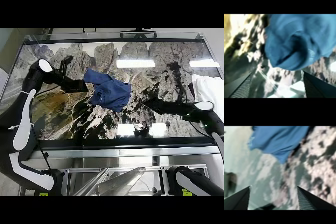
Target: Fold the shirts.
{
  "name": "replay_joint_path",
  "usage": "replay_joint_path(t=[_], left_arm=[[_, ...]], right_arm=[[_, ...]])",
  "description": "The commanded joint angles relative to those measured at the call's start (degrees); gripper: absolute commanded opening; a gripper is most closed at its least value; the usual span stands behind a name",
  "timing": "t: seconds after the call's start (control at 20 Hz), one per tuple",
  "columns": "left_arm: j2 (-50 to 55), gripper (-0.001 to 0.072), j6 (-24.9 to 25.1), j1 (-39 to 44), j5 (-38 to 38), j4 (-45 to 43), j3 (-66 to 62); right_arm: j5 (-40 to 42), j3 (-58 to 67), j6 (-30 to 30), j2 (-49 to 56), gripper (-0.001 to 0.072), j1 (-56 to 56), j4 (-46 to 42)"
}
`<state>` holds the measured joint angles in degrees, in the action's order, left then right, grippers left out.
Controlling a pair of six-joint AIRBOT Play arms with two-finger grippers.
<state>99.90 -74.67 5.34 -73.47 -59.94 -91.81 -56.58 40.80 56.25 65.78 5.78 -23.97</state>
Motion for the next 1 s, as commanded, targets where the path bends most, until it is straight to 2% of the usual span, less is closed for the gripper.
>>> replay_joint_path(t=[0.0, 0.15, 0.2, 0.25, 0.35, 0.4, 0.5, 0.55, 0.95], left_arm=[[4.5, 0.071, 5.9, -2.0, 4.2, 10.0, 6.7], [9.6, 0.0708, 9.2, -0.6, 4.3, 17.8, 6.3], [10.9, 0.0673, 9.2, 0.2, 3.8, 18.8, 5.5], [12.0, 0.0595, 9.3, 1.2, 3.0, 19.6, 4.7], [13.5, 0.0399, 9.3, 2.9, 1.5, 18.8, 2.6], [14.1, 0.032, 9.3, 3.3, 0.6, 18.8, 1.7], [15.1, 0.0054, 9.3, 3.4, -1.0, 19.1, 0.2], [15.1, 0.0007, 9.2, 3.2, -1.2, 19.1, 0.0], [15.0, 0.0007, 9.2, 0.2, -7.8, 19.5, 0.0]], right_arm=[[8.8, 4.5, -2.8, 11.0, 0.0555, -7.2, 0.3], [9.8, 14.3, -2.2, 22.3, 0.0555, -12.0, 0.2], [9.6, 17.6, -1.2, 26.0, 0.0554, -13.0, 0.3], [9.5, 20.3, -0.4, 28.7, 0.0547, -13.7, 0.3], [7.7, 24.9, -0.3, 32.4, 0.0477, -14.5, 0.4], [7.5, 26.4, -0.3, 33.1, 0.0479, -14.6, 0.5], [9.7, 28.2, -0.3, 33.7, 0.048, -14.4, 0.5], [11.3, 28.9, -0.3, 33.9, 0.0482, -14.3, 0.5], [11.8, 39.7, 1.7, 40.1, 0.0481, -12.1, 0.5]])
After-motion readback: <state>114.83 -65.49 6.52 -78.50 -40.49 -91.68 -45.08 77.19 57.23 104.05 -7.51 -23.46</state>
